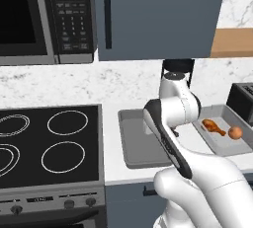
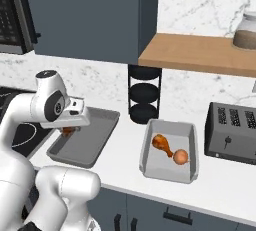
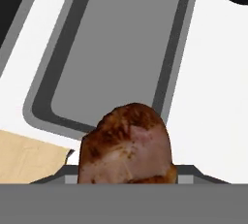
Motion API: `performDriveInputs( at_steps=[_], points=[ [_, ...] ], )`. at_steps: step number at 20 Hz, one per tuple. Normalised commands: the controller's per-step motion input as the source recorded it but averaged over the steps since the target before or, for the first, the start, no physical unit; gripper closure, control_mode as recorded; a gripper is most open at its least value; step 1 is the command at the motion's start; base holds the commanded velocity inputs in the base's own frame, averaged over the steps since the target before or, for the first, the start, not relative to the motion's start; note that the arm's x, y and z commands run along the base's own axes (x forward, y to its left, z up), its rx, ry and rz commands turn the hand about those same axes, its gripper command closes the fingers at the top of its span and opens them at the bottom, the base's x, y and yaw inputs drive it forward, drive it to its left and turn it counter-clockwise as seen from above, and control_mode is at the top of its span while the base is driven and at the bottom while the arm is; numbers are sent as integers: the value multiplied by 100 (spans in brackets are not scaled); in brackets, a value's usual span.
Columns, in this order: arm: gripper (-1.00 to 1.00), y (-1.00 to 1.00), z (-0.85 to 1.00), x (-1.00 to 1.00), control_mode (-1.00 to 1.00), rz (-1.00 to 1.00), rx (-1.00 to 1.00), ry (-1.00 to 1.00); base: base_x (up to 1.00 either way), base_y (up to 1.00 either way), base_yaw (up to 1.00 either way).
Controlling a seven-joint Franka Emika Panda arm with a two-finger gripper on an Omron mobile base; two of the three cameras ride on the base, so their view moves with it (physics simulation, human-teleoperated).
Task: Place one onion and one chicken drumstick in each tupperware on the nearby counter, to pack two identical lunches.
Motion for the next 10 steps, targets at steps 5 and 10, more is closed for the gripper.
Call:
performDriveInputs(
  at_steps=[5,10],
  points=[
    [100,-4,-85,55,-100,-4,-9,0,0,0,0],
    [100,-7,-48,96,-100,0,0,0,0,0,0]
  ],
)
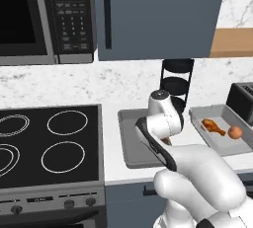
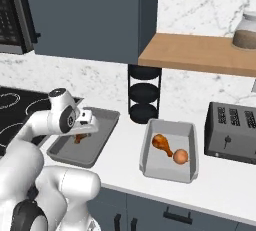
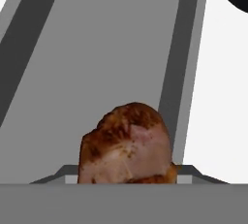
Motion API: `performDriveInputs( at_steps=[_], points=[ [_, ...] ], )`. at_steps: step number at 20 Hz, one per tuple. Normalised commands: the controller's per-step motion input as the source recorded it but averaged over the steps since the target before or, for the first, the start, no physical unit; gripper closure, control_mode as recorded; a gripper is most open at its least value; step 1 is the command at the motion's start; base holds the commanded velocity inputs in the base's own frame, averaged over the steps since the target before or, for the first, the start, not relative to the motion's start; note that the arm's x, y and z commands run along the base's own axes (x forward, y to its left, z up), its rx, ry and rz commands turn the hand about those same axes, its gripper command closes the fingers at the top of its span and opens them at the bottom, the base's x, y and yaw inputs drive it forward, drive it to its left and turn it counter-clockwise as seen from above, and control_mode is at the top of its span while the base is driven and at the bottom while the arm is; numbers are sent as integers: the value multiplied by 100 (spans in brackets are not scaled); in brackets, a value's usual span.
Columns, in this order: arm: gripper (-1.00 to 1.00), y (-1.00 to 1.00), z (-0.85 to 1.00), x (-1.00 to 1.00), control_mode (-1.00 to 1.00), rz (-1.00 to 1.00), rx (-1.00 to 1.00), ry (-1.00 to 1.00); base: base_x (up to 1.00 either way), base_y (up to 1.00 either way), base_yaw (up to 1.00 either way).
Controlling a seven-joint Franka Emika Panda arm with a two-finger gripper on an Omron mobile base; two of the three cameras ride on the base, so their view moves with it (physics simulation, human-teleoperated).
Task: Place one onion and one chicken drumstick in each tupperware on the nearby counter, to pack two identical lunches.
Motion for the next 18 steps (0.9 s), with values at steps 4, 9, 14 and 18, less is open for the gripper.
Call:
performDriveInputs(
  at_steps=[4,9,14,18],
  points=[
    [100,0,-25,100,-100,0,0,0,0,0,0],
    [100,0,-28,100,-100,0,0,4,0,0,0],
    [-100,1,-39,95,-100,0,0,6,0,0,0],
    [-100,15,-31,64,-100,0,0,6,0,0,0]
  ],
)
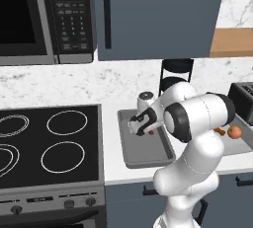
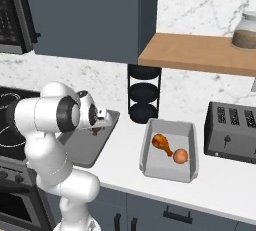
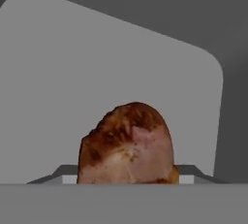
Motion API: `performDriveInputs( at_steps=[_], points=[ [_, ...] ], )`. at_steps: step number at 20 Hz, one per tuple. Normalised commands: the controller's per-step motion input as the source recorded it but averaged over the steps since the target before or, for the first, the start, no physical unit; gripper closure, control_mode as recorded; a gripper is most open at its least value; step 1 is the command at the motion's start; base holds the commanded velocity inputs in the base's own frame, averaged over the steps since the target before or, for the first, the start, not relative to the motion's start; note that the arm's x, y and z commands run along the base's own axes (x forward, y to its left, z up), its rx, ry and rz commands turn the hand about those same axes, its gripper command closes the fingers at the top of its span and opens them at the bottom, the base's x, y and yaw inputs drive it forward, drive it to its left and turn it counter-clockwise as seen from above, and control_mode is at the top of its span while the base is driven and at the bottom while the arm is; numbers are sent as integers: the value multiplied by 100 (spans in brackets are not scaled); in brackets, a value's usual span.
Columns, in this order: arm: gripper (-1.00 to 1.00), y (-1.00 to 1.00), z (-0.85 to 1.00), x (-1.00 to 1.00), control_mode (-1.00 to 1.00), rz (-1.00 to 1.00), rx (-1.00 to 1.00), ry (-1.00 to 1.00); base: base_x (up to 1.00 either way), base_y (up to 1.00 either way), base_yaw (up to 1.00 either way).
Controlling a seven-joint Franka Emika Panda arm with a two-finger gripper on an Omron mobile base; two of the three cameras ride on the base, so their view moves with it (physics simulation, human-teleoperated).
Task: Place one onion and one chicken drumstick in each tupperware on the nearby counter, to pack two identical lunches.
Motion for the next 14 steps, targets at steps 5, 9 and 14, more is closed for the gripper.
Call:
performDriveInputs(
  at_steps=[5,9,14],
  points=[
    [-100,1,33,2,-100,-3,0,3,0,0,0],
    [-100,-1,69,-33,-100,-6,0,2,0,0,0],
    [-100,-22,80,-100,-100,-6,5,0,0,0,0]
  ],
)
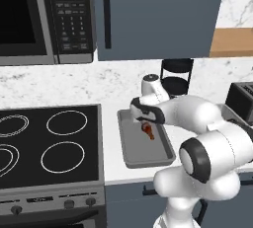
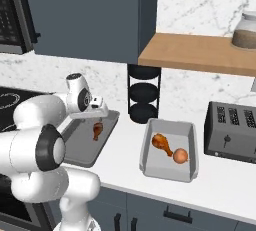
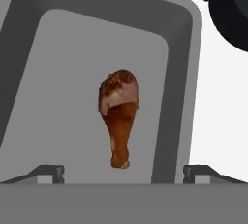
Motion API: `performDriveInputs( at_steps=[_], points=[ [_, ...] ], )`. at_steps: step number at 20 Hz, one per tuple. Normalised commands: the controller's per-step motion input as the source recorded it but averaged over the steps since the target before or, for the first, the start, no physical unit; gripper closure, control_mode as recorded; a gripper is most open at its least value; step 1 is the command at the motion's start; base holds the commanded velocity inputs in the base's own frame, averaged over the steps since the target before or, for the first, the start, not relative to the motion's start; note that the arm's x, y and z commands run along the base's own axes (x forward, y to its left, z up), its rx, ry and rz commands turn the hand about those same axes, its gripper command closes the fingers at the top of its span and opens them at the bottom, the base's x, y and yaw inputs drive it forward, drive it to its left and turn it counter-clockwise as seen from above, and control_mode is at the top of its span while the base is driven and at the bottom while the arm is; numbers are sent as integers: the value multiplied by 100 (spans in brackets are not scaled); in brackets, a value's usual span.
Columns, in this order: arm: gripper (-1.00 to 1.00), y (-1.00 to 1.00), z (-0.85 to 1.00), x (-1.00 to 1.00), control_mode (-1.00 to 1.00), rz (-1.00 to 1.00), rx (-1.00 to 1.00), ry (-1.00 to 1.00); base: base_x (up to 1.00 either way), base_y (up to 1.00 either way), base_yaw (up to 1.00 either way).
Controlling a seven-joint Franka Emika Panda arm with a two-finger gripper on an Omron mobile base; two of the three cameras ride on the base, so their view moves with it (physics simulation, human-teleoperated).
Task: Place one onion and one chicken drumstick in each tupperware on the nearby counter, to pack two identical lunches.
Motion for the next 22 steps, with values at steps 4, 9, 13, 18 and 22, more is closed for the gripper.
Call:
performDriveInputs(
  at_steps=[4,9,13,18,22],
  points=[
    [-100,-17,18,-100,-100,-6,4,0,0,0,0],
    [-100,-4,-1,-100,-100,-1,0,-4,0,0,0],
    [-100,0,0,-100,-100,0,0,-16,0,0,0],
    [-100,0,0,-20,100,0,0,-4,-80,-17,0],
    [-100,0,0,0,100,0,0,0,-100,-69,-4]
  ],
)
